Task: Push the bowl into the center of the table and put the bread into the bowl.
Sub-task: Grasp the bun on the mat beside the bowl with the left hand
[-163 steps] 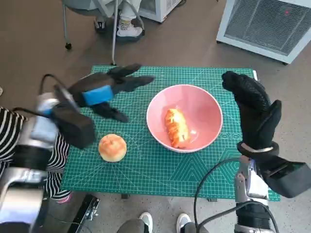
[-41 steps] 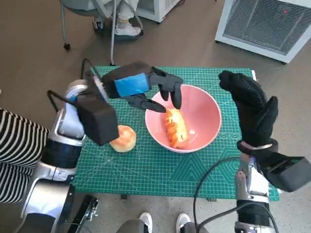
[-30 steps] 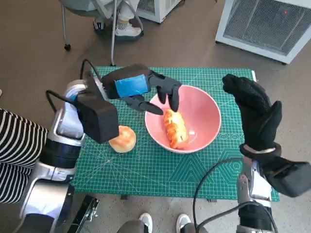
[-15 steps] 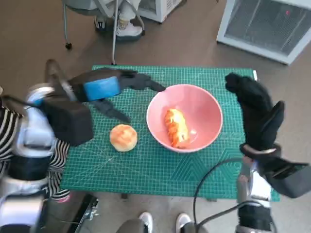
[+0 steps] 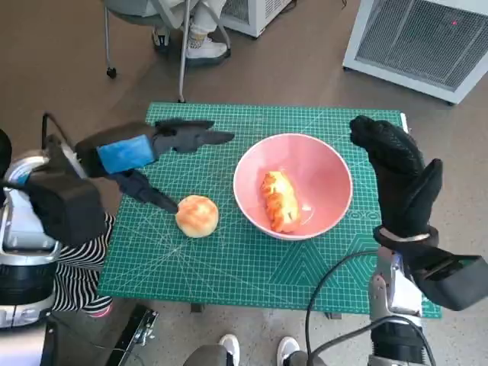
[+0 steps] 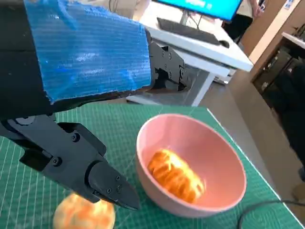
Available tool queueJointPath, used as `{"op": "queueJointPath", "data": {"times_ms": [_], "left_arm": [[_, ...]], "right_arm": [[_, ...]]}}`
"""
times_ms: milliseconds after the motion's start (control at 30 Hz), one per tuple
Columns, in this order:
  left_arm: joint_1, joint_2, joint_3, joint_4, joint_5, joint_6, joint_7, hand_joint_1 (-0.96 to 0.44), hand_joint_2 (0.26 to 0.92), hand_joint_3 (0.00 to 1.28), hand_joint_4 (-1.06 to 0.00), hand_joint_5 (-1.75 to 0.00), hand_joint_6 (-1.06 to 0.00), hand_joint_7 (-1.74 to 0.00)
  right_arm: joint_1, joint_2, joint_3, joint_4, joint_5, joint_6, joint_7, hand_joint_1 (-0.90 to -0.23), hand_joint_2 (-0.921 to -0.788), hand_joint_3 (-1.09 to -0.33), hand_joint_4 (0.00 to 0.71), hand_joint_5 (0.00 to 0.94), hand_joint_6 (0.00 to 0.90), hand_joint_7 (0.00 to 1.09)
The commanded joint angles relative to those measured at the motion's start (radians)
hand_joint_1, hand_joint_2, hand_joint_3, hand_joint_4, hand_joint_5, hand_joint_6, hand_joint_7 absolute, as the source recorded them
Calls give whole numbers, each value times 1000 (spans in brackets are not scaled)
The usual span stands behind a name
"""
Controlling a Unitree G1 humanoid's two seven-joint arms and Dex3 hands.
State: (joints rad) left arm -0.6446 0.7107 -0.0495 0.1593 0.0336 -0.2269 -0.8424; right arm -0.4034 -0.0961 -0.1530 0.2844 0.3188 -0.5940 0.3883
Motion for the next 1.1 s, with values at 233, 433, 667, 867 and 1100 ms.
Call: {"op": "queueJointPath", "data": {"times_ms": [233,433,667,867,1100], "left_arm": [[15,-1,-71,78,89,22,8,-380,675,4,-96,-4,-217,-64],[19,-19,-118,101,161,55,38,-351,681,5,-106,-6,-233,-64],[8,-58,-177,186,233,65,78,-329,686,6,-114,-6,-255,-62],[-15,-99,-226,281,298,71,126,-285,691,6,-147,-16,-268,-55],[-37,-132,-283,352,391,91,182,-233,693,6,-211,-32,-305,-59]], "right_arm": [[2,-1,1,28,4,18,8,-693,-921,-708,194,1,53,416],[1,-6,0,28,7,20,14,-689,-921,-710,194,0,52,417],[0,-12,-2,29,8,20,22,-685,-921,-709,194,1,52,418],[1,-17,-2,26,11,25,25,-685,-921,-709,194,1,52,419],[5,-20,0,19,7,28,25,-685,-921,-709,194,1,51,420]]}}
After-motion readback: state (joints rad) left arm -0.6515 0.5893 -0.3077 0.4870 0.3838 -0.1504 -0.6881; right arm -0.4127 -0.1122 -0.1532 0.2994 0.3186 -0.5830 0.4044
